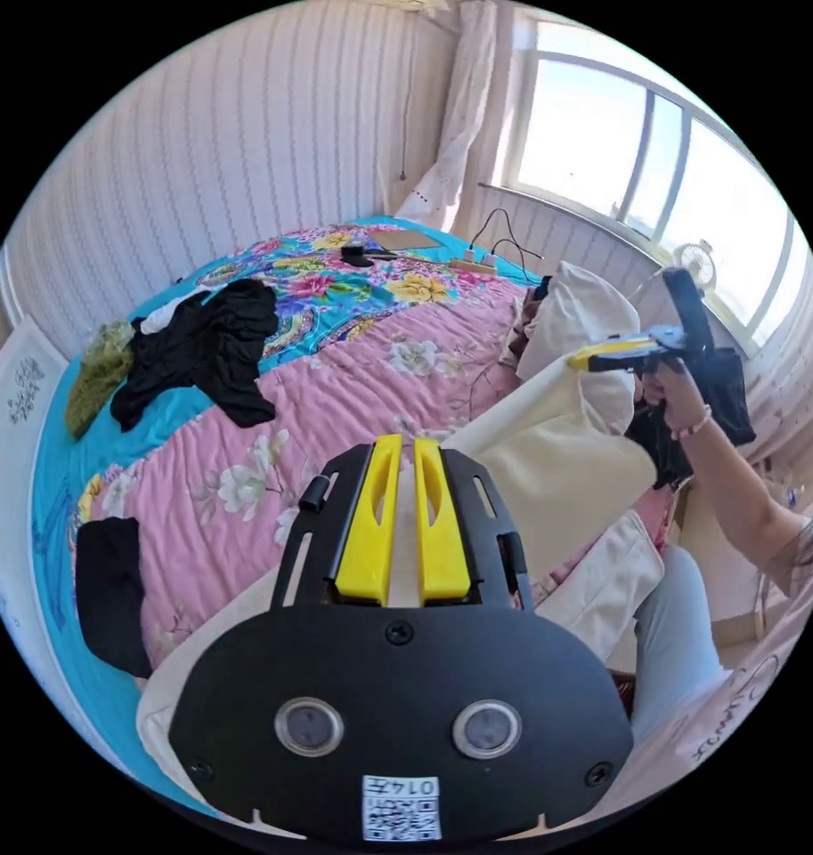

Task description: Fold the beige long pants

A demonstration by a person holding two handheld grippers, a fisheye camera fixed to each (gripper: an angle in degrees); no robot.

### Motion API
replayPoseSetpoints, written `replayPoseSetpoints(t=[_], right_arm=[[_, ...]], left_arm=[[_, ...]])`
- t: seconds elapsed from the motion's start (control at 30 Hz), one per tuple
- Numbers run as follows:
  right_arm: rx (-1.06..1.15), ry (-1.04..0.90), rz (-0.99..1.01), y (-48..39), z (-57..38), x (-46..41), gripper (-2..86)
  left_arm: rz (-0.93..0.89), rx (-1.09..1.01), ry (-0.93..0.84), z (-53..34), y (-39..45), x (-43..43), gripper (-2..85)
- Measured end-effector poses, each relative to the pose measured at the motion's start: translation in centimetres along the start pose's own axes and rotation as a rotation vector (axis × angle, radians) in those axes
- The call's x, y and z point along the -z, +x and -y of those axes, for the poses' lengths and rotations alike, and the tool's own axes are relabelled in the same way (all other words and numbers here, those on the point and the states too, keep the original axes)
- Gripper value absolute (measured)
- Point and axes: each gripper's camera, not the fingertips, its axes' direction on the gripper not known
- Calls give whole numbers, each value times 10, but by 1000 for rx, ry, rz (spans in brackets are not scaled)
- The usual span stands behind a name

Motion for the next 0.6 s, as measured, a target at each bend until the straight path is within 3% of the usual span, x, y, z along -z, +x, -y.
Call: replayPoseSetpoints(t=[0.07, 0.13, 0.23, 0.37, 0.47, 0.6], right_arm=[[-90, -115, -106, 27, 0, -42, 10], [-106, -96, -211, 28, -12, -49, 17], [-41, -27, -160, 13, -48, -45, 41], [-135, 4, -133, 18, -91, -61, 100], [-210, -68, -22, 41, -85, -84, 136], [-248, -32, 55, 59, -60, -95, 136]], left_arm=[[-8, -42, 18, -10, 6, -1, 13], [24, -118, -48, -30, 20, -8, 18], [69, -256, -207, -80, 51, -33, 34], [212, -328, -330, -131, 76, -85, 50], [287, -252, -402, -137, 63, -124, 66], [178, -116, -399, -135, 41, -141, 69]])
